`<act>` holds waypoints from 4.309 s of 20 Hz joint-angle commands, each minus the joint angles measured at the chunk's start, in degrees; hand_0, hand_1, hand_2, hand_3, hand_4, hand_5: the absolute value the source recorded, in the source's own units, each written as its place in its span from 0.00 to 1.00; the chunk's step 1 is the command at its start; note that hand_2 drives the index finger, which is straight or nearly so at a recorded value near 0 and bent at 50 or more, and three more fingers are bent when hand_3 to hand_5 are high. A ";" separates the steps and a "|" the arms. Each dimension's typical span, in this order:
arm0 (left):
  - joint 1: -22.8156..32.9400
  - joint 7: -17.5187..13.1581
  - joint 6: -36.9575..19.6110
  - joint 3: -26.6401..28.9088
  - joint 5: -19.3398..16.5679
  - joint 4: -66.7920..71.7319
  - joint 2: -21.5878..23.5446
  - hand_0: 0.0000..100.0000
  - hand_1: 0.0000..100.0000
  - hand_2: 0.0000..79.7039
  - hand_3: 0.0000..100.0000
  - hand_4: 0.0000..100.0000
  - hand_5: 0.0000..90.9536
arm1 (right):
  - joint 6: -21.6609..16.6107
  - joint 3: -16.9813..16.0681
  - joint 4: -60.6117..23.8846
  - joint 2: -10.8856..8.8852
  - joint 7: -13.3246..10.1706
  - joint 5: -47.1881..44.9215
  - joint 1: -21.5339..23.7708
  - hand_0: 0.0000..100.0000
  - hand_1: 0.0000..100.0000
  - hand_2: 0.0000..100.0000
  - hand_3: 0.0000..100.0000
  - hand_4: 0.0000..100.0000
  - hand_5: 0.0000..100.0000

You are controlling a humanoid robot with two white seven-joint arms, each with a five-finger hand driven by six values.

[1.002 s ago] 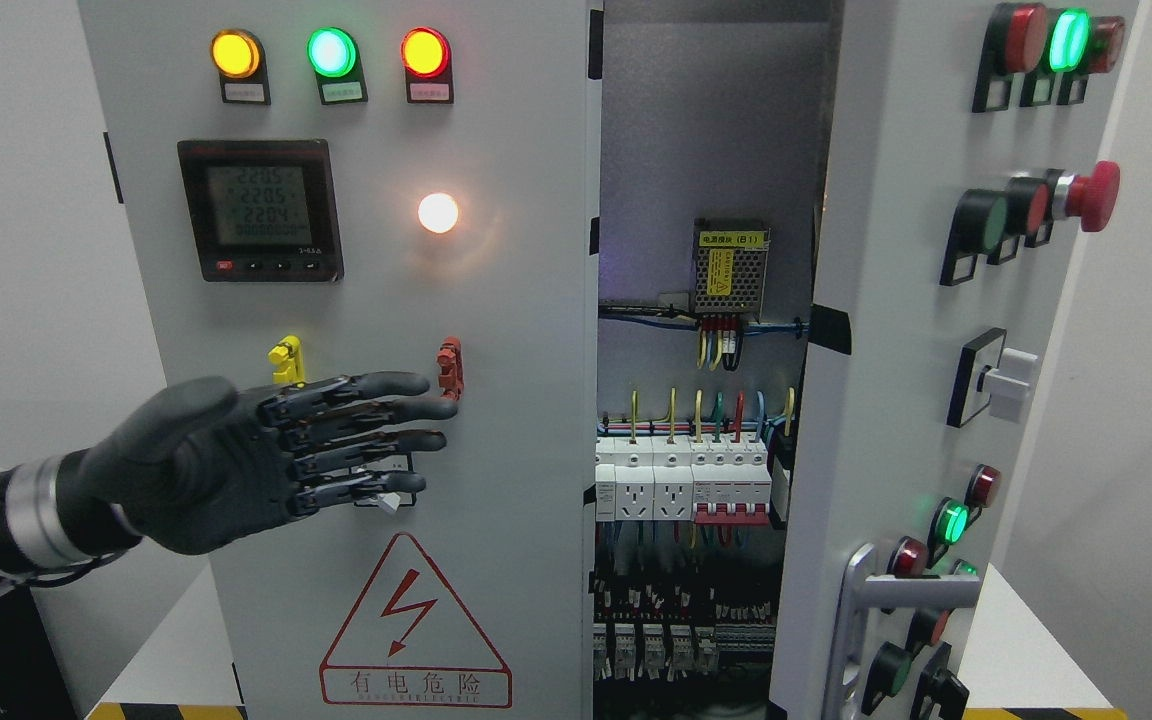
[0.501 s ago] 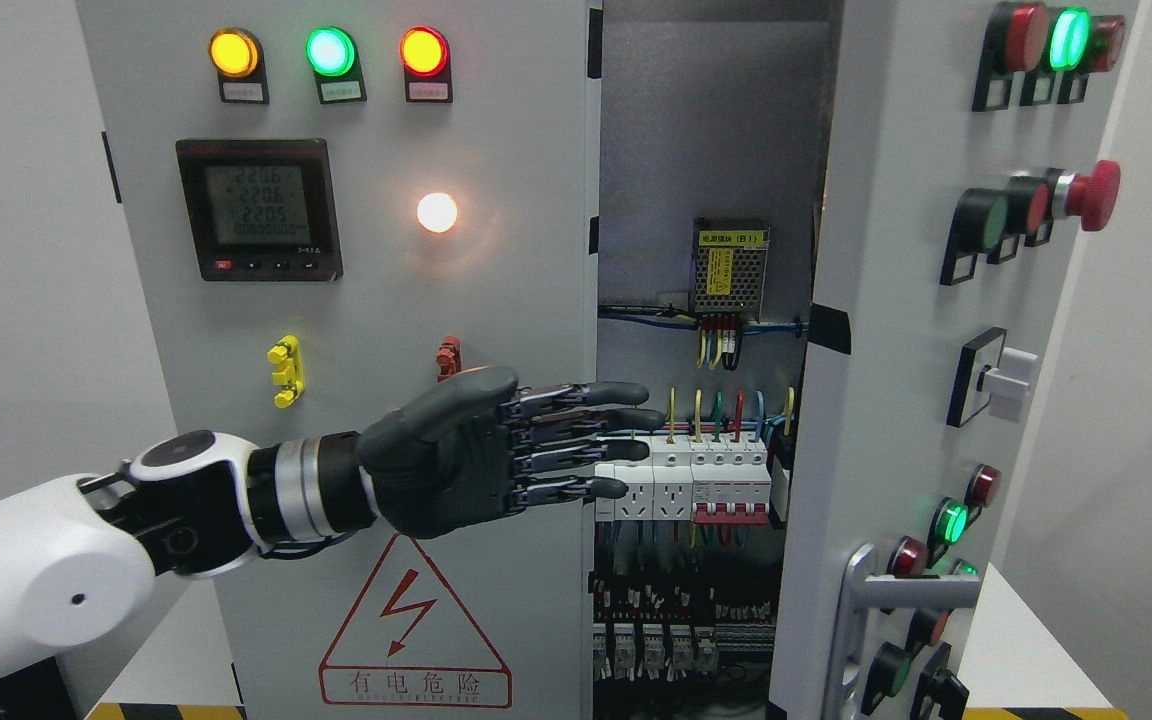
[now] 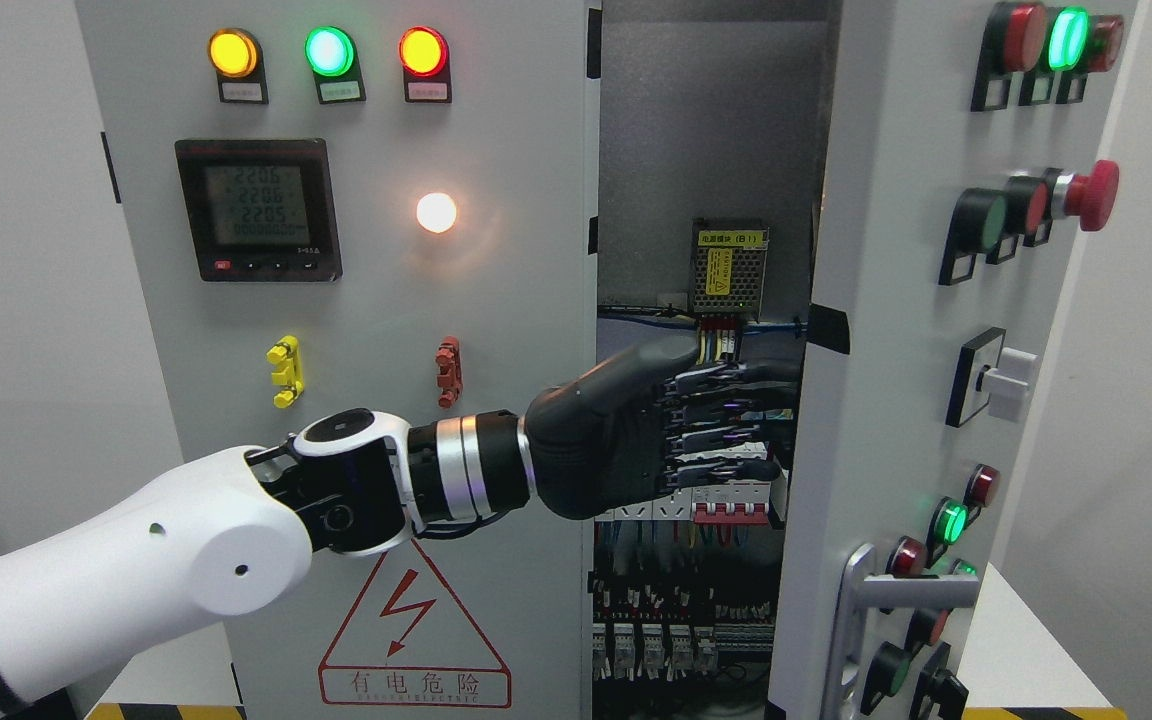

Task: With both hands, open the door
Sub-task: 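Reach the left hand into the gap behind the push-button door edge, then push the push-button door outward with the left hand, swinging it wide, then withdraw the left hand down and out of the cabinet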

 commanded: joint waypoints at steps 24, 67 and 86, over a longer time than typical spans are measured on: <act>-0.72 4.17 4.85 6.88 -0.86 3.66 -22.70 0.12 0.39 0.00 0.00 0.00 0.00 | -0.02 0.00 0.01 0.00 -0.01 0.02 0.00 0.12 0.39 0.00 0.00 0.00 0.00; -1.08 14.55 6.34 6.88 -3.32 2.69 -23.00 0.12 0.39 0.00 0.00 0.00 0.00 | -0.02 0.00 0.01 0.00 -0.01 0.02 0.00 0.12 0.39 0.00 0.00 0.00 0.00; 22.45 9.11 7.14 14.95 -3.68 -17.53 33.87 0.12 0.39 0.00 0.00 0.00 0.00 | -0.02 0.00 0.01 0.00 -0.01 0.02 0.00 0.12 0.39 0.00 0.00 0.00 0.00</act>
